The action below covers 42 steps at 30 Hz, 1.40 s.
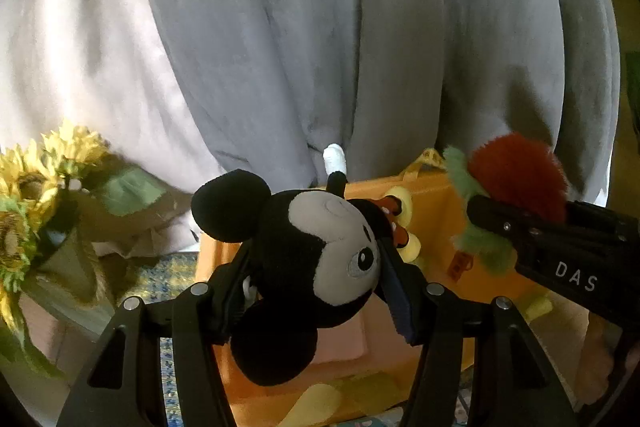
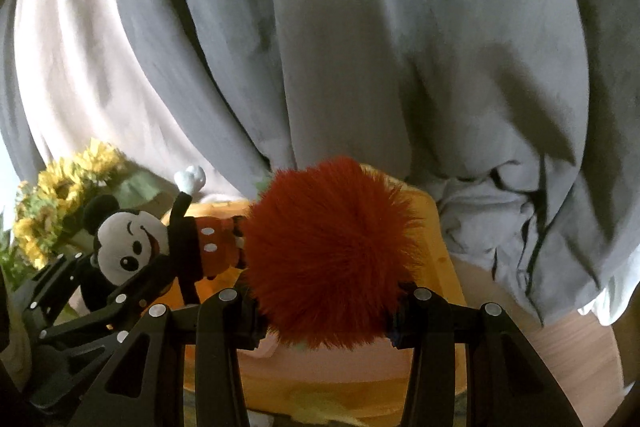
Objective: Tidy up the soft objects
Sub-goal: 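Lift the Mickey plush and red pompom into the orange crate and open both tools, then withdraw both tools from the crate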
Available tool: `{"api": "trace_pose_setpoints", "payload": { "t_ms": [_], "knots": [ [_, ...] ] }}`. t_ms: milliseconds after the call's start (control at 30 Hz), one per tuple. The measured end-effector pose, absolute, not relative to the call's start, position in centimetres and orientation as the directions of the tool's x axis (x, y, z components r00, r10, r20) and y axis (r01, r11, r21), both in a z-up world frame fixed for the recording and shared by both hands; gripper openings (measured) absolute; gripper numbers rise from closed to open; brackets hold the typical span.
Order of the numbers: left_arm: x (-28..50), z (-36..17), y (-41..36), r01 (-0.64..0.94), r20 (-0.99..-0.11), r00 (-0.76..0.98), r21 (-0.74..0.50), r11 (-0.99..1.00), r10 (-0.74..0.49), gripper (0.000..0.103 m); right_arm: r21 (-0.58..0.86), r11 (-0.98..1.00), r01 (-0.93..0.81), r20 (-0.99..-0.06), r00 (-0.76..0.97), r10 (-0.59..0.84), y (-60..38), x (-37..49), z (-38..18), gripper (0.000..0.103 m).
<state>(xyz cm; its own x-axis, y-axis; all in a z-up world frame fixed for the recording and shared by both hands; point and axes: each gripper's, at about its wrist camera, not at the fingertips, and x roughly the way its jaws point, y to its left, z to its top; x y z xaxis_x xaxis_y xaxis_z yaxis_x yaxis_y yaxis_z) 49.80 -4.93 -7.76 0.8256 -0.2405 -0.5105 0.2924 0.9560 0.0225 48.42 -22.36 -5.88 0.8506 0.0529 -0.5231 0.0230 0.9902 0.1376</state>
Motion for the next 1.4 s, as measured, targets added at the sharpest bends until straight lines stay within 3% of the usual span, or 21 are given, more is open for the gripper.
{"api": "trace_pose_setpoints", "payload": {
  "t_ms": [100, 167, 267, 400, 467, 533, 700, 1133, 1400],
  "knots": [
    [50.5, -8.4, -5.2, 0.300, -0.530, 0.814, 0.029, 0.953, -0.240, 0.059, 0.143, 0.989, 0.029, -0.546, 0.836, 0.054, -22.7, 49.3, -6.7, 0.046],
    [50.6, -8.4, -5.4, 0.310, -0.531, 0.812, 0.039, 0.950, -0.244, 0.071, 0.147, 0.989, 0.035, -0.559, 0.827, 0.054, -22.8, 49.7, -7.0, 0.058],
    [50.3, -8.1, -5.6, 0.320, -0.519, 0.819, 0.058, 0.946, -0.245, 0.078, 0.165, 0.985, 0.050, -0.559, 0.828, 0.051, -23.3, 49.9, -7.3, 0.069],
    [49.9, -7.4, -5.4, 0.311, -0.516, 0.822, 0.054, 0.949, -0.240, 0.087, 0.158, 0.985, 0.071, -0.543, 0.839, 0.027, -23.7, 49.6, -6.9, 0.075],
    [49.2, -6.8, -5.4, 0.303, -0.506, 0.829, 0.052, 0.951, -0.237, 0.097, 0.156, 0.984, 0.082, -0.529, 0.849, 0.014, -23.8, 49.0, -6.5, 0.078],
    [48.4, -6.0, -5.3, 0.283, -0.488, 0.845, 0.062, 0.957, -0.218, 0.102, 0.150, 0.985, 0.085, -0.504, 0.864, 0.002, -23.9, 48.1, -5.8, 0.080],
    [46.6, -4.7, -5.2, 0.229, -0.473, 0.864, 0.065, 0.971, -0.172, 0.103, 0.126, 0.988, 0.094, -0.458, 0.888, -0.026, -24.0, 45.8, -4.2, 0.086],
    [40.2, -5.1, -4.5, 0.173, -0.571, 0.809, -0.003, 0.985, -0.143, 0.103, 0.096, 0.989, 0.112, -0.442, 0.895, -0.059, -24.0, 39.2, -3.3, 0.092],
    [34.8, -4.0, -3.9, 0.093, -0.506, 0.861, 0.047, 0.995, -0.056, 0.103, 0.112, 0.987, 0.113, -0.440, 0.896, -0.053, -23.9, 35.0, -3.1, 0.092]
  ]
}}
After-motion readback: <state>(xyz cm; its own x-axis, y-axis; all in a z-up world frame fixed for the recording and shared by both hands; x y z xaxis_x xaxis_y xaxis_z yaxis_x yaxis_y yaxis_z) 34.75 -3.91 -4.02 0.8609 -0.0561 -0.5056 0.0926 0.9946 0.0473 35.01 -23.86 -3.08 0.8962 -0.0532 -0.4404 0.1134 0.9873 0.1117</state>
